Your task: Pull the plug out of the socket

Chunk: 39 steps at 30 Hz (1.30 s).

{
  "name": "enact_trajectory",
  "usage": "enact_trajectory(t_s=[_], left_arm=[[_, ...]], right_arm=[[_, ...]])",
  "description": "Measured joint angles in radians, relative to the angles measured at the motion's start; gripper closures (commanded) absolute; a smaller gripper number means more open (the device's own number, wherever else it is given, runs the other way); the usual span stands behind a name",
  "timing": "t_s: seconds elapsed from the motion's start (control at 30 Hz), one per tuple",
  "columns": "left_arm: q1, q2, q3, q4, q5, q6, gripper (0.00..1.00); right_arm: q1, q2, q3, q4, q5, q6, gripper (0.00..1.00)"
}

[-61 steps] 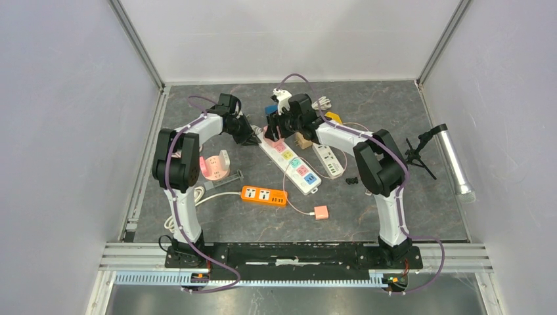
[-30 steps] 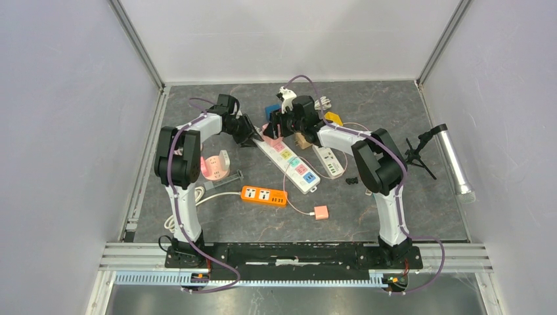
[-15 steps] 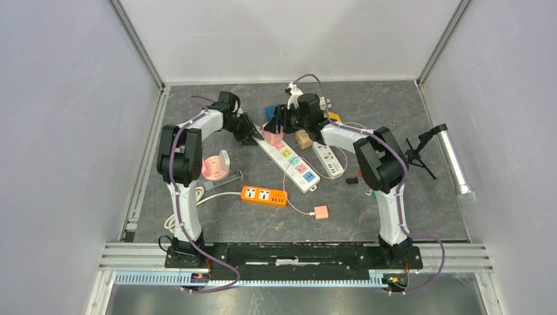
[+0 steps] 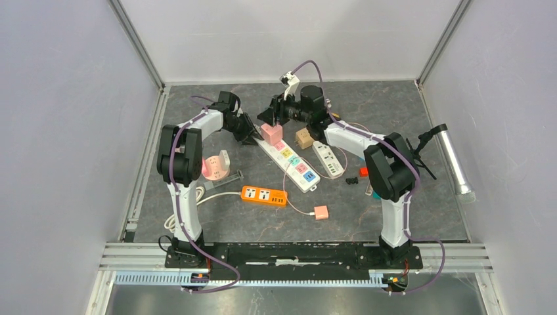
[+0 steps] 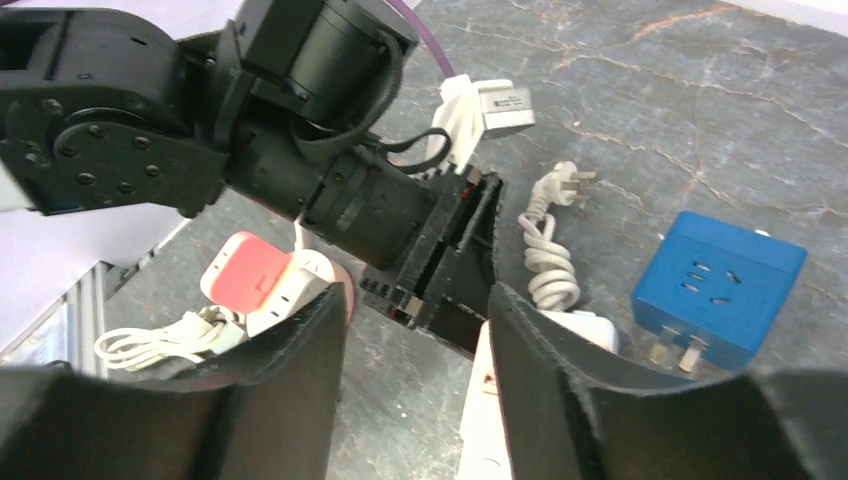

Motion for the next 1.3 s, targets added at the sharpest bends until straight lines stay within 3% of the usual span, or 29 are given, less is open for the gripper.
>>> enact_trajectory(t_s=[0.07, 0.17, 0.37, 0.77, 0.87, 0.97, 1.07, 1.17, 1.2, 1.3], left_arm=[[0.0, 0.0, 0.0, 0.0, 0.0, 0.0, 0.71], [0.0, 0.0, 0.0, -0.001, 0.0, 0.0, 0.71], [0.0, 0.0, 0.0, -0.002, 0.0, 0.0, 0.71], [0.0, -0.001, 0.0, -0.003, 0.001, 0.0, 0.71], [0.0, -0.001, 0.0, -0.004, 0.001, 0.0, 0.71], [0.0, -0.001, 0.0, -0.004, 0.001, 0.0, 0.72], [0.0, -0.002, 0.0, -0.005, 0.001, 0.0, 0.72], [0.0, -0.002, 0.0, -0.005, 0.0, 0.0, 0.71], [0.0, -0.002, 0.0, -0.005, 0.0, 0.0, 0.71], [0.0, -0.002, 0.0, -0.006, -0.001, 0.0, 0.71]], right_arm=[[0.001, -0.005, -0.005, -0.032, 0.02, -0.042, 0.2], [0.0, -0.005, -0.005, -0.083, 0.066, -0.077, 0.15], [-0.003, -0.004, -0.003, -0.209, 0.138, -0.163, 0.15], [0.034, 0.091, 0.1, -0.366, 0.141, -0.308, 0.16], [0.037, 0.103, 0.115, -0.381, 0.153, -0.323, 0.25], [0.036, 0.113, 0.129, -0.392, 0.158, -0.332, 0.46], [0.034, 0.114, 0.142, -0.418, 0.162, -0.327, 0.77], [0.035, 0.114, 0.144, -0.422, 0.169, -0.325, 0.96], [0.035, 0.114, 0.145, -0.423, 0.171, -0.323, 1.0], [0.033, 0.113, 0.145, -0.418, 0.172, -0.305, 1.0]])
